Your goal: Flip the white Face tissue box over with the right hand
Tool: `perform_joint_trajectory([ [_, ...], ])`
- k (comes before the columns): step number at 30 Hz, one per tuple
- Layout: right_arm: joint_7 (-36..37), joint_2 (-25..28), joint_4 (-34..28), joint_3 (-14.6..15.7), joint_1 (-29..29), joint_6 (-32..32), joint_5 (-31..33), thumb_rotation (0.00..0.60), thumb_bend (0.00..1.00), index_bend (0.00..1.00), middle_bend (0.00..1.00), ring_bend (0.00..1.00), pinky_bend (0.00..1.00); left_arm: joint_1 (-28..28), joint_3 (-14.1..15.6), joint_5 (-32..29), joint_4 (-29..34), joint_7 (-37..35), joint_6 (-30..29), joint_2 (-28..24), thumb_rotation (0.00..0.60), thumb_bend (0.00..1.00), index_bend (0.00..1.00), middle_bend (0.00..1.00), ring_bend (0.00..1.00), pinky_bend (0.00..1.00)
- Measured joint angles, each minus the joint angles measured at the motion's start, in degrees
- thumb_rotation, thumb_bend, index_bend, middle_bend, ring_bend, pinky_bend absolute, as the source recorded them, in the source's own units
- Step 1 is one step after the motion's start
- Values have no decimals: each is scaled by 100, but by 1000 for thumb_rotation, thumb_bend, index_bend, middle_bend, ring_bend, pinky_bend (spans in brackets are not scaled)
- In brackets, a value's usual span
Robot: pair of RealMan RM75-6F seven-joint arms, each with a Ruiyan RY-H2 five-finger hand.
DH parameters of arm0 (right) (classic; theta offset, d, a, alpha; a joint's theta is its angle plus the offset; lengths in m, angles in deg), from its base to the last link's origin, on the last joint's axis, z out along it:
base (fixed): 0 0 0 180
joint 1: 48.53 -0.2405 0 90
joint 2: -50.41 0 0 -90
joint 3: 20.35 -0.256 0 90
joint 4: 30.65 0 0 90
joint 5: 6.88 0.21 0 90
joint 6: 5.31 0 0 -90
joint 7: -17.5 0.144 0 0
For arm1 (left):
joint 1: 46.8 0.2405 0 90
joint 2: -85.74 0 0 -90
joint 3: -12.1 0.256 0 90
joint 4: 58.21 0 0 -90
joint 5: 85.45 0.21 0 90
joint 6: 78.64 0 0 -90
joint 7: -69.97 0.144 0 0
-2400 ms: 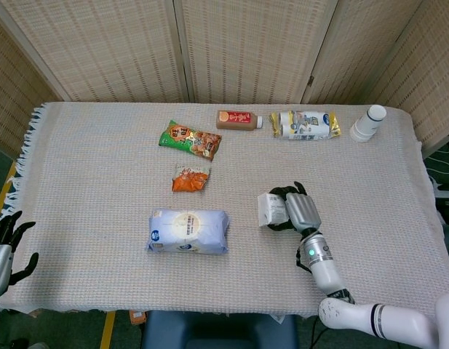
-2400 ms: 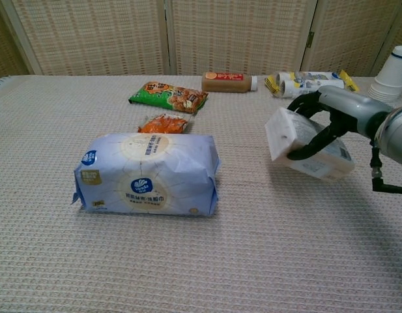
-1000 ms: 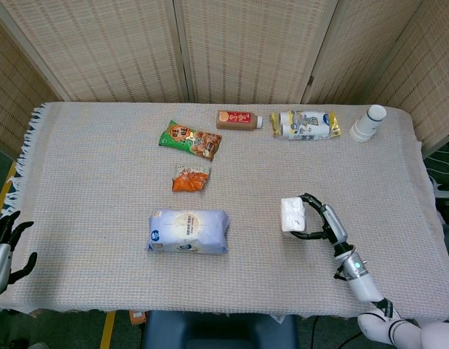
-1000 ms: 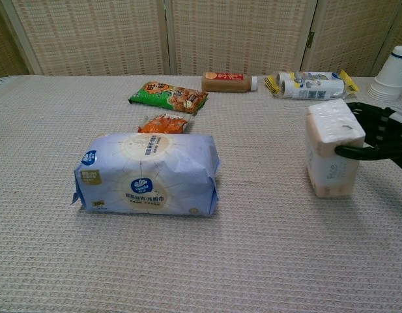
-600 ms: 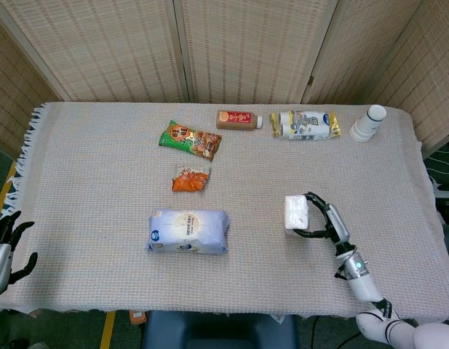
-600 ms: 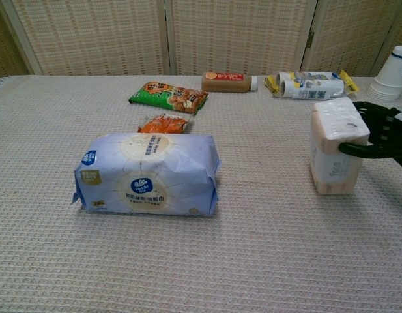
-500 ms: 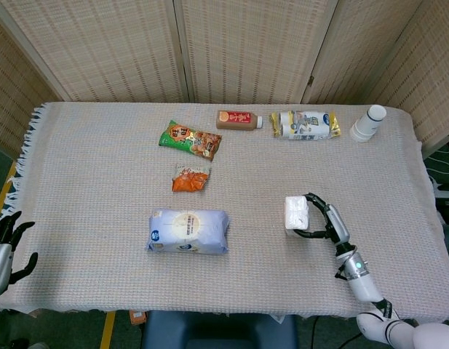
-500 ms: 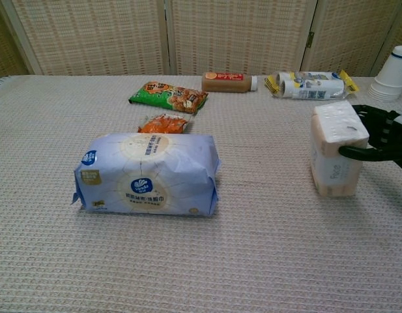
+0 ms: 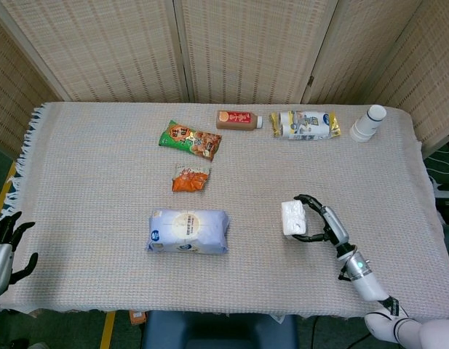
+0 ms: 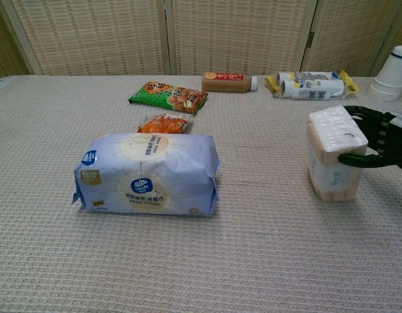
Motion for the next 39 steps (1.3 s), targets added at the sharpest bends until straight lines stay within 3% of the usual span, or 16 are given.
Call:
perform_joint_trajectory([
  [7, -271, 186, -193, 53, -17, 14, 20, 600, 138, 5, 95, 103, 0, -5, 6, 12, 14, 41, -2, 9, 600, 382, 208, 0, 0, 157],
  [18, -425, 384, -373, 29, 35, -160, 77, 600, 125, 0, 64, 51, 0, -7, 11, 21, 52, 92, -8, 7, 600, 382, 207, 0, 0, 157],
  [24, -749, 780, -859, 16, 58, -290, 55, 600, 96, 0, 22, 1, 0, 0, 4, 4, 87, 99, -18, -4, 600, 382, 207, 0, 0, 156],
  [30, -1396, 1458, -1914, -75, 73, -529, 11, 600, 85, 0, 17, 0, 0, -5, 3, 0, 122, 83, -6, -20, 600, 381, 208, 0, 0, 156],
  [33, -2008, 1793, -2728, -212, 83, -638, 72, 600, 83, 0, 17, 1, 0, 2, 1, 2, 125, 91, -26, -21, 600, 382, 207, 0, 0, 156],
  [39, -4049, 2639, -4760, -487, 36, -544, 374, 600, 83, 0, 17, 2, 0, 21, -18, 0, 137, 25, -70, -41, 600, 382, 207, 0, 0, 156],
])
